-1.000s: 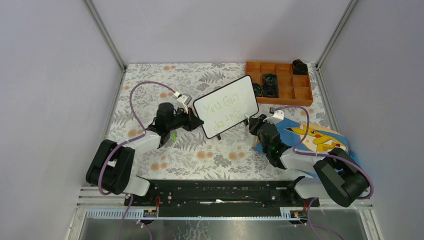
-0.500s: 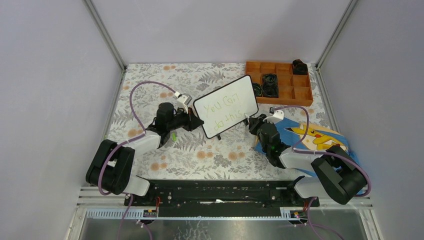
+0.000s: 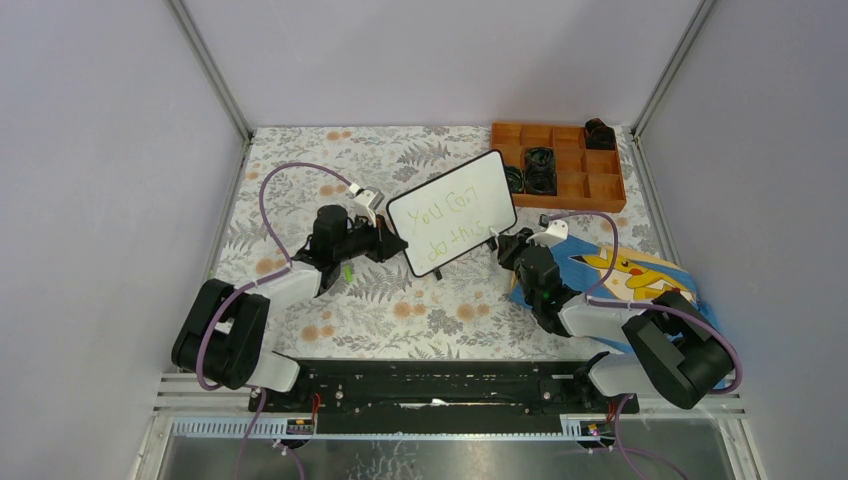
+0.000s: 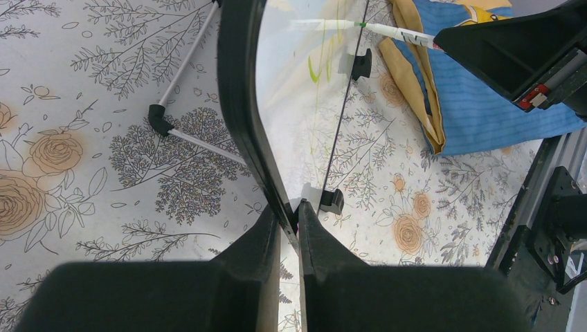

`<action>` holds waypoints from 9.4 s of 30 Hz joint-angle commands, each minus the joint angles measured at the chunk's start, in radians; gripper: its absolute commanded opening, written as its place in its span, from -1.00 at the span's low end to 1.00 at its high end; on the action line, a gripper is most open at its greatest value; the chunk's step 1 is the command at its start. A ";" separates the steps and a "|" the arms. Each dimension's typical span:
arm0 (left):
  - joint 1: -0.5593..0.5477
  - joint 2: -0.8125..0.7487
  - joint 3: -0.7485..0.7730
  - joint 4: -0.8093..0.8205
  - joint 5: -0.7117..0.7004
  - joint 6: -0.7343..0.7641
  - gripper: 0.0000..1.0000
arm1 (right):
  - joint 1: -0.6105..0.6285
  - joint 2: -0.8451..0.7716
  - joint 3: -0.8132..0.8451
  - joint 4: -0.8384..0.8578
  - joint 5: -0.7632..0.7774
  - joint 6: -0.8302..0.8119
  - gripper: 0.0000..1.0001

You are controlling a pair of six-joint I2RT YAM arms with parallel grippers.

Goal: Write a sentence on the whiteboard
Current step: Write a sentence on the whiteboard, then close the whiteboard marker at the center of the board.

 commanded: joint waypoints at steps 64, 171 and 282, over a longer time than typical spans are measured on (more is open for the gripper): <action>-0.086 -0.510 -0.215 -0.211 -0.484 0.006 0.64 | -0.009 -0.877 0.135 -0.708 -0.224 -0.120 -1.00; 0.082 0.244 0.327 -0.967 -0.724 -0.313 0.09 | 0.279 -0.773 0.136 -0.913 -0.098 -0.118 -1.00; -0.010 -0.516 0.222 -0.123 -0.227 -0.542 -1.00 | 0.748 -0.339 0.527 0.001 0.352 -0.993 -1.00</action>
